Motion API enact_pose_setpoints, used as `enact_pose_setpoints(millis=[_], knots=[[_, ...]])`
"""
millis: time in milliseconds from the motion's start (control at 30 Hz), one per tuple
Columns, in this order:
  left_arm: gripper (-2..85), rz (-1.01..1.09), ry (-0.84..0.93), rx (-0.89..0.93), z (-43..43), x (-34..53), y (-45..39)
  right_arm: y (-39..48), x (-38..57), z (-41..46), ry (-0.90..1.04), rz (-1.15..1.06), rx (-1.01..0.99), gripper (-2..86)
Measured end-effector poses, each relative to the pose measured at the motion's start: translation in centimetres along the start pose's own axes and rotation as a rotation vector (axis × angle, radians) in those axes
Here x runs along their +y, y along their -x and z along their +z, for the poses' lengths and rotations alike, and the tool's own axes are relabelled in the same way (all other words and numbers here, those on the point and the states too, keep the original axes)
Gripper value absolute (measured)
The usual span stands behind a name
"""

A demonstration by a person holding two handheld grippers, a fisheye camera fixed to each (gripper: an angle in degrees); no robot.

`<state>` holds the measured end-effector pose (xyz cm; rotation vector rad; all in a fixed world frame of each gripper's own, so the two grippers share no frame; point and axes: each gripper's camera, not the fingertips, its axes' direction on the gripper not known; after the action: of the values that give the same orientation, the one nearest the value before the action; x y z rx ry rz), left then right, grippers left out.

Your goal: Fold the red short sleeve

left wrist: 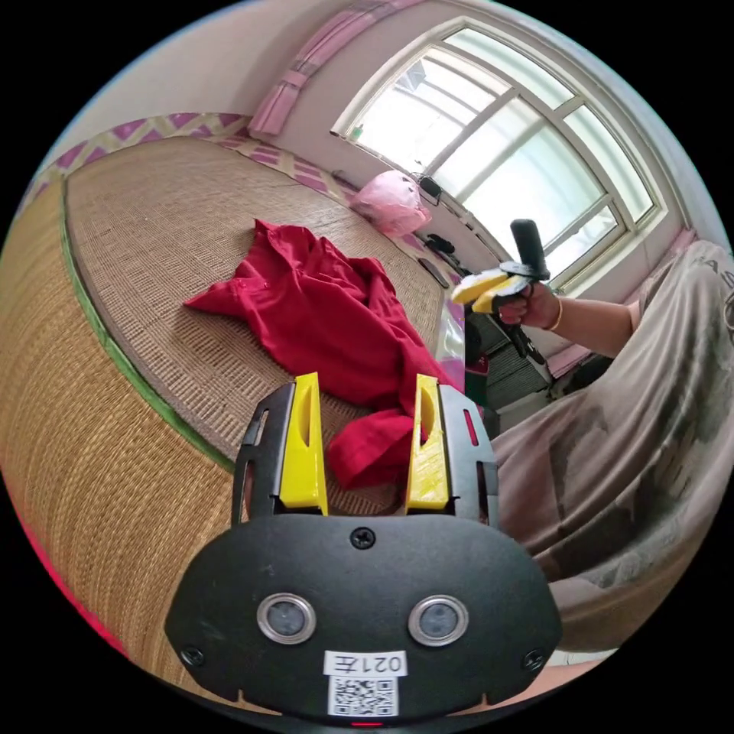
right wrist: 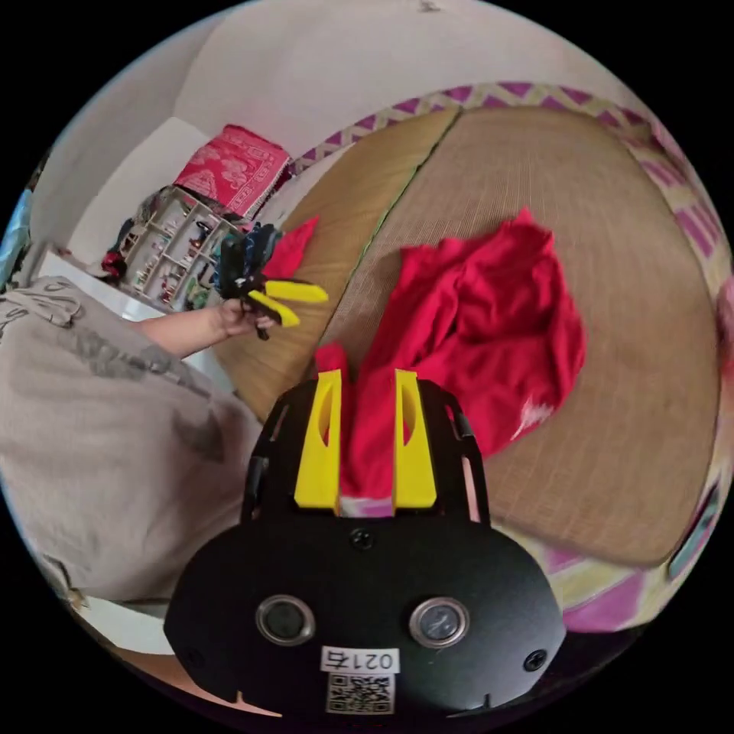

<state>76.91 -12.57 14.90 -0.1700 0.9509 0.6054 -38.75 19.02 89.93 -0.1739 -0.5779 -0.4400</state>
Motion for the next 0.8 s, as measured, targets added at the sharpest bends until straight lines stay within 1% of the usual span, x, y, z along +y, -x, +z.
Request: enact_pose_setpoints(millis=[33,100,167,300,400,500,567,600,667,733,767,800], knots=[[16.7,-0.018,-0.003,-0.010,0.0,0.1,0.6,-1.0,-2.4,1.2,0.037,-0.063,0.083,10.7],[16.8,-0.102,-0.020,-0.079,-0.3,0.6,3.6,-3.2,-5.6,3.6,0.112,-0.129,0.186,11.1],[16.9,-0.187,-0.022,-0.110,-0.5,1.1,6.6,-6.2,-8.2,5.5,0.159,-0.151,0.238,11.5],[18.2,-0.391,-0.058,-0.068,-0.4,2.8,14.1,-14.3,-13.4,7.0,0.147,-0.055,0.236,12.7],[18.5,-0.473,-0.069,-0.048,-0.1,4.1,17.8,-20.2,-17.1,8.1,0.162,0.034,0.241,13.8],[17.8,-0.482,-0.093,-0.059,-1.4,5.5,20.5,-27.4,-19.9,8.2,0.136,0.212,0.158,14.5],[16.9,-0.496,-0.107,-0.046,-2.8,6.8,22.6,-31.9,-20.6,9.0,0.195,0.283,0.082,14.4],[16.3,-0.508,-0.120,-0.037,-3.9,7.9,24.0,-34.7,-20.4,10.2,0.274,0.314,-0.014,14.1],[15.2,-0.499,-0.120,-0.002,-5.2,9.3,25.9,-38.0,-19.6,10.7,0.307,0.332,-0.167,12.6],[13.2,-0.482,-0.061,0.091,-5.1,10.3,27.5,-40.9,-17.7,12.2,0.412,0.333,-0.426,9.3],[9.5,-0.470,0.065,0.180,-3.4,10.6,28.3,-41.1,-17.3,12.5,0.440,0.307,-0.460,6.7],[5.2,-0.470,0.211,0.223,-1.6,10.9,28.9,-41.0,-16.8,12.0,0.449,0.249,-0.448,1.7]])
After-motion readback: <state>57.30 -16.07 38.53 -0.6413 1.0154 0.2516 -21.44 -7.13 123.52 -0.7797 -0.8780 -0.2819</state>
